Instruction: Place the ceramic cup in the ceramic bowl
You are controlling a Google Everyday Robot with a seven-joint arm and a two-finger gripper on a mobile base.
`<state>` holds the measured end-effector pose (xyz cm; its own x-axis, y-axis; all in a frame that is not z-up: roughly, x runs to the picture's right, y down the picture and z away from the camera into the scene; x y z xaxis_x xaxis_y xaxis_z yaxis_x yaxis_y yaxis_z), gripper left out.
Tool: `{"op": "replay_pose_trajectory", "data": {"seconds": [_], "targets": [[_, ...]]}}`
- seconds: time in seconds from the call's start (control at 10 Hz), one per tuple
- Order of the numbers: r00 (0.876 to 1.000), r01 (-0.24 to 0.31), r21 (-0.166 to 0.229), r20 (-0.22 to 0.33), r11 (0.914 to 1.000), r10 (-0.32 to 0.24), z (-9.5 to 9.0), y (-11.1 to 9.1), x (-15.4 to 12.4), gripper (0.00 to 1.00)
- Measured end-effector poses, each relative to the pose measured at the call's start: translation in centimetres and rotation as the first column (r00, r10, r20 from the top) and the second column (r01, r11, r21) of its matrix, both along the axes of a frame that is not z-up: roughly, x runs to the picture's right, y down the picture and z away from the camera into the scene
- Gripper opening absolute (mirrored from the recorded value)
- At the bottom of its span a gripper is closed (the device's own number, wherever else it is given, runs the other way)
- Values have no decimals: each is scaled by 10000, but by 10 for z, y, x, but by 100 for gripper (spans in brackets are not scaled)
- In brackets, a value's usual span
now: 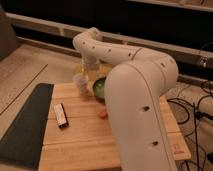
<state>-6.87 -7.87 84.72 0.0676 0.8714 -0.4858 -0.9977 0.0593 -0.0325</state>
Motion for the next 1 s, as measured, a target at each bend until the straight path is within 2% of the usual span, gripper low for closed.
{"op": "replay_pose_trajectory", "data": {"seconds": [0.2,0.5,0.8,1.0], "targets": [[9994,356,397,41,9986,-358,14,-6,-5,65],[9961,742,1040,397,9918,-786,28,-15,-22,65],[9944,887,1250,465,9882,-952,30,-17,-26,65],[9952,836,1220,408,9890,-891,32,-13,-24,65]]}}
